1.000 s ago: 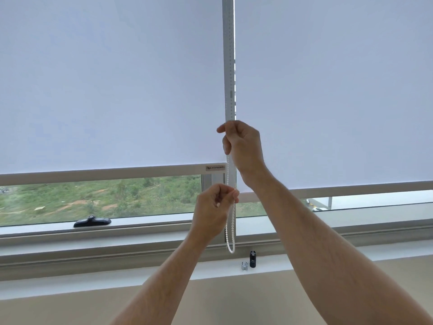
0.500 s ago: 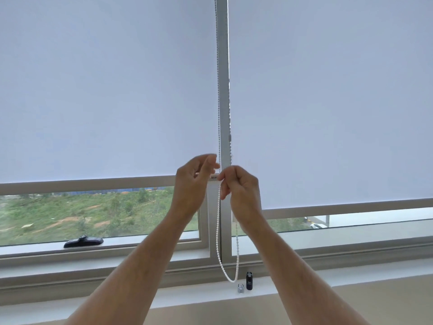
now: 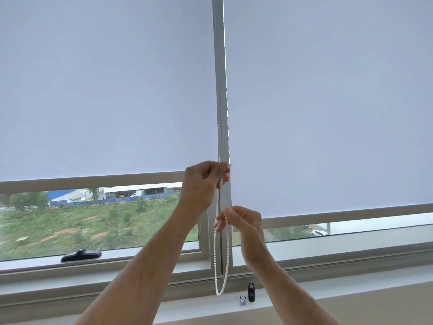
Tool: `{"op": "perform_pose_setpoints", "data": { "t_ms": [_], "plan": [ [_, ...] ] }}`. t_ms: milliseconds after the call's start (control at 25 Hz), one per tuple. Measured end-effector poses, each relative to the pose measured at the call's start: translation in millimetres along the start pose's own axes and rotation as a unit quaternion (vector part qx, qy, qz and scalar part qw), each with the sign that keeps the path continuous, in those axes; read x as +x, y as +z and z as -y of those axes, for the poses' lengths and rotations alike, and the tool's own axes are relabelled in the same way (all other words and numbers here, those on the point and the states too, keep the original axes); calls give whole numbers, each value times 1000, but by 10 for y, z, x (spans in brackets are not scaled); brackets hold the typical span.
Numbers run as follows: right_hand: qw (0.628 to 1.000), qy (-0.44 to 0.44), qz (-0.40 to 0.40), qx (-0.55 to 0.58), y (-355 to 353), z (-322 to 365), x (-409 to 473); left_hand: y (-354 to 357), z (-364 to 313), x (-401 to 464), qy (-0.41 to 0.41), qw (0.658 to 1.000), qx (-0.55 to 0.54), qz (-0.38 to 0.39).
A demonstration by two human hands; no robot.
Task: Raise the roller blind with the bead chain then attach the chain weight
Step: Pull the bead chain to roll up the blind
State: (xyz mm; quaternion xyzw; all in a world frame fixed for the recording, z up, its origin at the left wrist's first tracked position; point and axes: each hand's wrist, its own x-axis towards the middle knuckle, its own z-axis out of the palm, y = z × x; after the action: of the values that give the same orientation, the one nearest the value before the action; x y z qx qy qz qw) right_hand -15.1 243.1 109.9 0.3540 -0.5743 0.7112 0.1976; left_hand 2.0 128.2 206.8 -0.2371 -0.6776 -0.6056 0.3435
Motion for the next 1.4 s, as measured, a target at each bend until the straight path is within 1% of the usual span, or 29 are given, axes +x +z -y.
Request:
{"op": "perform_pose_setpoints", "data": {
  "t_ms": [40,160,240,320,400,560,640,720,800,840,960,1040,1240,1400],
  "plan": [
    [1000,-2,-15,13,-16,5,15,-6,22,-12,-1,1000,-1,1],
    [995,2,-96,28,-30,99,176,15,103,-101,2,1000,18,9],
    [993,-21,-119,9,-23,241,363,53,181,-193,13,999,44,10],
    [992,-35,-119,-23,9,430,569,73,271,-277,16,999,43,9],
    [993,-30,-111,-39,61,619,786,74,347,-353,18,999,44,14],
    [997,-15,-58,-40,147,907,1141,75,437,-474,19,995,90,27],
    [999,-9,-28,-43,182,938,1186,60,460,-490,16,994,101,31],
    [999,-19,-26,-26,207,899,1135,21,475,-492,24,991,115,59],
    [998,-41,-30,-29,212,847,1051,-20,469,-499,36,990,103,86],
    [997,-49,-31,-41,202,824,999,-40,455,-494,40,993,82,79],
    [994,-55,-45,-85,159,719,856,-137,370,-324,27,999,8,-18],
    [993,-48,-54,-95,115,637,760,-152,236,-159,16,999,-11,-46],
    [994,-49,-51,-81,136,470,570,21,-271,228,52,998,-12,-21],
    [996,-43,-43,-67,199,329,402,131,-507,423,36,999,-25,-28]
  ]
}}
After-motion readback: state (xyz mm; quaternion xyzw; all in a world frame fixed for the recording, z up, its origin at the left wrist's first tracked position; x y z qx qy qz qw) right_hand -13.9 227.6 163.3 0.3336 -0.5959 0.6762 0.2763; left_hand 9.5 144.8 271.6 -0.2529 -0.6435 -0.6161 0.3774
